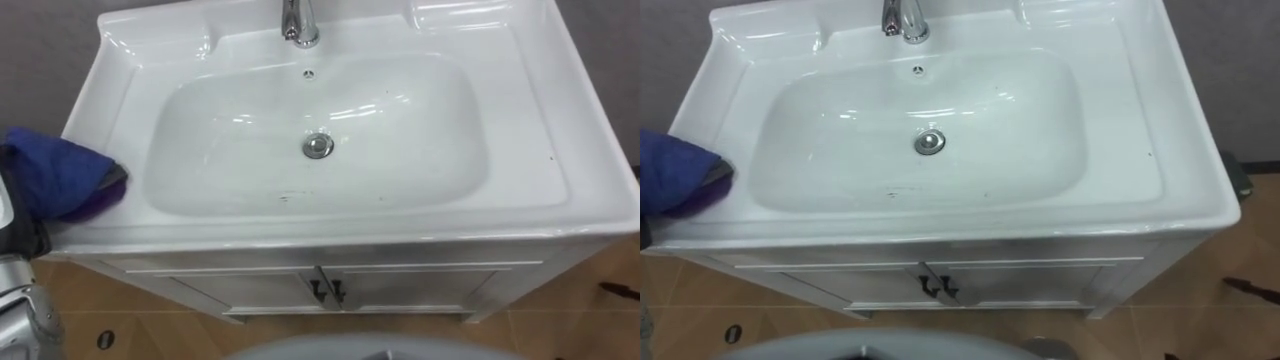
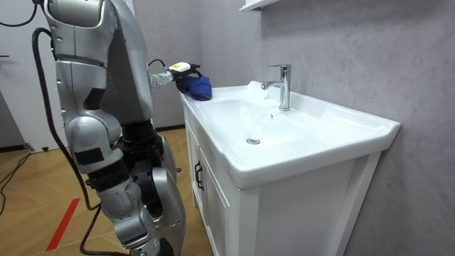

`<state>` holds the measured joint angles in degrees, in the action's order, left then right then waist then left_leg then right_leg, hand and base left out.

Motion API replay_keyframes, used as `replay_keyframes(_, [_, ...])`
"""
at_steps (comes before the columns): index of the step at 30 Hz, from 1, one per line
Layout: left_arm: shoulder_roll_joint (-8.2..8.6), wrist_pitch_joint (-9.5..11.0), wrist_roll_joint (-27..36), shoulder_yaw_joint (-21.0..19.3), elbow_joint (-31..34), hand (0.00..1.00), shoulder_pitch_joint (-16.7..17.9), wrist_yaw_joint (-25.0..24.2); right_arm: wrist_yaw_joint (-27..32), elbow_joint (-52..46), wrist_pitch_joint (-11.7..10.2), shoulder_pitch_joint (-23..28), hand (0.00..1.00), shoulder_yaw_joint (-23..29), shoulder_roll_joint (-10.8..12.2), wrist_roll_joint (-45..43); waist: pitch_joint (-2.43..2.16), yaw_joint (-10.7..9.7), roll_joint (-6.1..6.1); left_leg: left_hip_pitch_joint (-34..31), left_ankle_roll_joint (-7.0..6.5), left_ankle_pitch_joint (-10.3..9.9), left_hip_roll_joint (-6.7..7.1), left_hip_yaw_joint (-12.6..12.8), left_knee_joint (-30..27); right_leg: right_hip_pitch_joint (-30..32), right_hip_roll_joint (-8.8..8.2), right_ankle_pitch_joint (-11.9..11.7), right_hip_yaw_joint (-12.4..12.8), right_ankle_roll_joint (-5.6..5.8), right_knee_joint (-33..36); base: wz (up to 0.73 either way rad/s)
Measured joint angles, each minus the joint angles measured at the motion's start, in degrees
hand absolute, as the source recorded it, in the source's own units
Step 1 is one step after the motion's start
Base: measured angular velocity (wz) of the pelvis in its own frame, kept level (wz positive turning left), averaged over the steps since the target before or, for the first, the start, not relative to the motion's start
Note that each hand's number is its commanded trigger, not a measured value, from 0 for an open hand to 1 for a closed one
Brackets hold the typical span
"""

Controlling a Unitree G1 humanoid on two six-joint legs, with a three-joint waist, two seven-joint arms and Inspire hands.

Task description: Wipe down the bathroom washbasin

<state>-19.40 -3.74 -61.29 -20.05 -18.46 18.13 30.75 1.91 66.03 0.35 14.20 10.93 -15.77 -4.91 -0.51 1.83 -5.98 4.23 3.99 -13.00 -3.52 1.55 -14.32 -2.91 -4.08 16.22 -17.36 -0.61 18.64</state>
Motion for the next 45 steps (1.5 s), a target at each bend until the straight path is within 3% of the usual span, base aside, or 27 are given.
replay_keyframes(9, [0.0, -0.4, 1.2, 0.1, 2.1, 0.0, -0.7, -0.3, -0.1, 0.0, 0.0, 0.3, 0.0, -0.9, -0.2, 0.5, 0.42, 0.0, 0.46, -0.1, 0.0, 0.0, 0.23, 0.0, -0.1, 0.1, -0.21, 0.1, 0.1, 0.11, 0.0, 0.0])
replay_keyframes(15, [0.01, 0.1, 9.4, 0.1, 4.9, 0.0, -3.1, -0.5, -0.1, 0.4, 0.2, -0.6, 0.0, -1.0, -0.2, 2.0, 0.55, -0.4, 0.28, -1.6, -0.01, 0.0, 0.22, -0.4, -1.3, 0.9, -0.16, 0.0, 0.0, 0.02, 0.2, 0.03])
replay_keyframes(18, [1.11, 0.3, 12.9, 0.4, 7.2, 0.0, -3.3, -1.3, -0.1, 0.1, 0.1, -0.9, 0.0, -1.0, -0.1, 2.1, 0.59, -0.6, 0.23, -1.5, -0.01, 0.0, 0.24, -0.2, -1.2, 0.9, -0.14, 0.0, 0.2, 0.03, 0.2, 0.0])
replay_keyframes(23, [1.52, 0.5, 19.1, 3.2, 10.2, 0.0, -3.3, -7.4, -0.2, 0.3, 0.1, -1.9, 0.0, -1.4, 0.1, 2.1, 0.68, -0.7, 0.39, -1.3, -0.01, 0.0, 0.25, -0.2, -1.0, 0.8, 0.04, 0.0, 0.9, 0.03, 0.2, 0.0])
replay_keyframes(26, [3.28, 0.7, 22.5, 3.5, 11.4, 0.0, -4.4, -11.3, -0.2, 0.3, 0.1, -3.0, 0.0, -3.0, 0.2, 2.0, 0.82, -1.0, 0.64, -1.3, -0.01, 0.0, 0.25, -0.2, -1.0, 0.8, 0.03, 0.0, 0.9, 0.0, 0.2, 0.0])
replay_keyframes(31, [3.31, 0.9, 23.7, 3.5, 14.8, 0.0, -4.4, -15.6, -0.8, 0.3, 0.1, -3.5, 0.0, -2.9, 0.4, 2.0, 0.98, -1.3, 1.31, -1.1, -0.01, 0.0, 0.26, -0.2, -1.0, 0.8, 0.1, 0.1, 1.3, -0.01, 0.2, -0.03])
replay_keyframes(37, [3.29, 1.9, 31.7, 3.5, 16.3, 0.0, -5.1, -18.6, -0.6, 0.3, 0.1, -4.0, 0.0, -2.9, 0.4, 1.6, 1.11, -1.4, 1.5, -1.5, -0.01, 0.0, 0.24, 0.2, -1.4, 1.0, 0.13, 0.1, 1.4, -0.01, 0.1, 0.0])
replay_keyframes(45, [3.27, 3.8, 35.5, 3.5, 16.3, 0.0, -5.8, -19.0, 0.4, 0.3, -0.9, -4.0, 0.0, -2.9, 0.5, 1.5, 1.0, -1.4, 1.23, -1.6, -0.01, 0.0, 0.25, 0.3, -1.4, 0.9, 0.15, 0.1, 1.4, -0.02, 0.0, 0.0])
